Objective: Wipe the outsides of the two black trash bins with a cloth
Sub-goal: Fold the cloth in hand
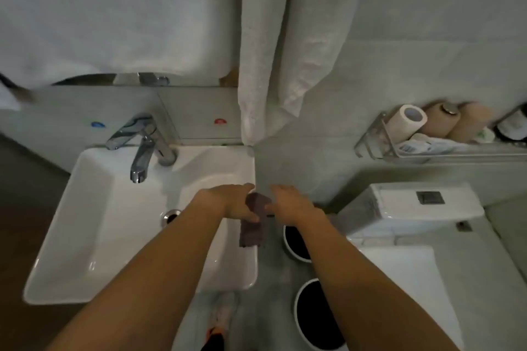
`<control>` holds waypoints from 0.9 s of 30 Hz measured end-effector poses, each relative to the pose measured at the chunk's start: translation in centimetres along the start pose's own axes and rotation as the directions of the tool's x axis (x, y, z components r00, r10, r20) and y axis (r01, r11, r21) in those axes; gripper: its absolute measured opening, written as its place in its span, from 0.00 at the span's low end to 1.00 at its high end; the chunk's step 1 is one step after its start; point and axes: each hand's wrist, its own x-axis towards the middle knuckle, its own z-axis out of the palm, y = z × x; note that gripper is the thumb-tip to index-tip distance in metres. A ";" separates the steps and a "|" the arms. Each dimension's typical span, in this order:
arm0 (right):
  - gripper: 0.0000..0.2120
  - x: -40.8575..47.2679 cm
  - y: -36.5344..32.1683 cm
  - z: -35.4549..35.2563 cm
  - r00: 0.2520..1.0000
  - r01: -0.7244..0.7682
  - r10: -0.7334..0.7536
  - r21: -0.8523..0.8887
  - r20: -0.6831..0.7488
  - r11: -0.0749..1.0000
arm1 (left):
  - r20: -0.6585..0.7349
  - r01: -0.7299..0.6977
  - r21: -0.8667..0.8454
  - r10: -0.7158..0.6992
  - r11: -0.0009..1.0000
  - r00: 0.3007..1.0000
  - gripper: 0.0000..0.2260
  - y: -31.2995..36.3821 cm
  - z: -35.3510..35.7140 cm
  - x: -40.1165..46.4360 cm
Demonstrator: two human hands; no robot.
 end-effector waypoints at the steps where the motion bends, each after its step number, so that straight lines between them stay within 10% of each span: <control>1: 0.26 0.3 -0.2 0.4 1.000 0.002 -0.002 -0.017 -0.003 1.000 | 0.004 -0.009 -0.010 0.009 1.000 1.000 0.43 -0.3 0.3 0.5; 13: 0.06 3.3 -0.8 3.6 0.999 0.030 -0.020 0.298 -0.035 0.954 | -0.185 -0.099 -0.258 0.051 0.961 0.981 0.26 -2.4 2.9 5.9; 27: 0.12 -5.8 7.3 -2.0 0.939 -0.168 0.263 0.372 -0.223 0.913 | -0.108 -0.413 -0.008 0.410 0.911 0.906 0.14 7.8 -0.8 8.4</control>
